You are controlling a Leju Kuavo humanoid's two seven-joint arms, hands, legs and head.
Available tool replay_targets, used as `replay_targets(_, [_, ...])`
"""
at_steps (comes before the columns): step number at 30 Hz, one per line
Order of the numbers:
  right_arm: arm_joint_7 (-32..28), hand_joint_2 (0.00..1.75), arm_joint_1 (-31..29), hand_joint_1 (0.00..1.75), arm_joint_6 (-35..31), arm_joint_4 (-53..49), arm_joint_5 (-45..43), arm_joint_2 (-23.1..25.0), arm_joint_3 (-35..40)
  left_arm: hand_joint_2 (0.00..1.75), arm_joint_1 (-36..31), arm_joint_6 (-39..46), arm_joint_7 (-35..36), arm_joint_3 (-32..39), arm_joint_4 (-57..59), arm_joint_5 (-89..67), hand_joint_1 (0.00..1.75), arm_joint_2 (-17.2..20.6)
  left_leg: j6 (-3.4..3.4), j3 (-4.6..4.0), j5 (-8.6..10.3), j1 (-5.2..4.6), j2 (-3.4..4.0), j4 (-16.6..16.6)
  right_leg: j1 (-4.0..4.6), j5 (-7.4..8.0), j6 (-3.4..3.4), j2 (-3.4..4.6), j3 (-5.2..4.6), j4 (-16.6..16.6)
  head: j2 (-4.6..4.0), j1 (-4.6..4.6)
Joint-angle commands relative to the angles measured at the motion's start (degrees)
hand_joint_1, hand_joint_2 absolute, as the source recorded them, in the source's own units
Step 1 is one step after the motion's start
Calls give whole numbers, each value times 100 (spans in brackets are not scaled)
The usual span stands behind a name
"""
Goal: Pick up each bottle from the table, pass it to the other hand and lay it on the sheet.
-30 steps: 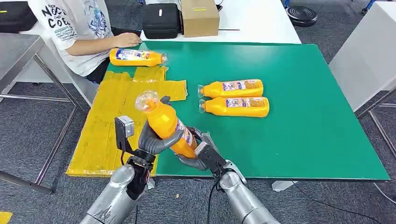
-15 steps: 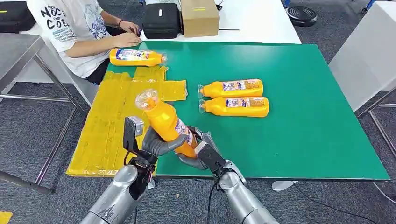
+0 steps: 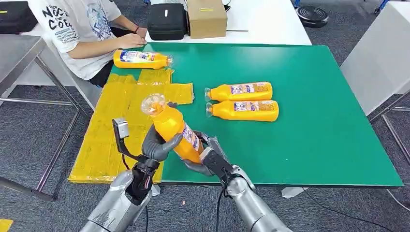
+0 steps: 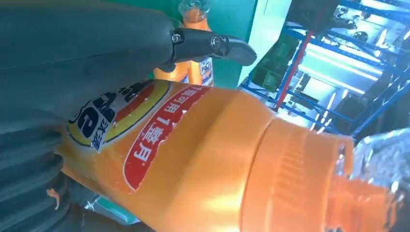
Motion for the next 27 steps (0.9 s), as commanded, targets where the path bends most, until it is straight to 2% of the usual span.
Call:
replay_targets(1, [8, 175, -333, 175, -22, 694, 68, -97, 288, 175, -58, -119, 46, 10, -230, 217, 0, 143, -7, 24, -11, 3, 5, -1, 4, -10, -6, 2, 24, -2, 0, 0])
replay_targets(2, [5, 175, -344, 175, -31, 709, 72, -86, 289, 175, -48, -165, 35, -67, -262, 140, 30, 172, -6, 19, -8, 2, 3, -3, 2, -8, -5, 0, 18, -2, 0, 0])
replay_targets(3, [4, 175, -350, 175, -37, 711, 73, -84, 287, 175, -32, -161, 21, -121, -271, 66, 143, 177, -10, 37, -19, 6, 5, 2, 7, -17, -9, 0, 37, 0, 0, 0])
replay_targets(4, [4, 175, -354, 175, -36, 713, 73, -84, 285, 175, -24, -162, -46, -160, -299, -20, 171, 189, -7, 25, -10, 3, 1, -2, 4, -10, -6, -3, 25, -3, 0, 0])
replay_targets(8, [4, 175, -367, 175, -35, 713, 75, -82, 284, 175, 4, -157, -141, -276, -361, -240, 164, 211, -6, 19, -8, 3, -2, 0, 4, -9, -5, -5, 20, -2, 0, 0])
replay_targets(11, [4, 175, -381, 175, -28, 715, 72, -83, 272, 175, 6, -94, -221, -422, -433, -633, 175, 271, -7, 24, -10, 4, -3, -1, 4, -11, -6, -6, 25, -2, 0, 2])
replay_targets(27, [-5, 175, -438, 175, -10, 781, 48, -72, 225, 175, -27, -151, -314, -350, -339, -890, 175, 324, -7, 26, -11, 3, -1, -1, 4, -12, -6, -5, 26, -1, 0, 0])
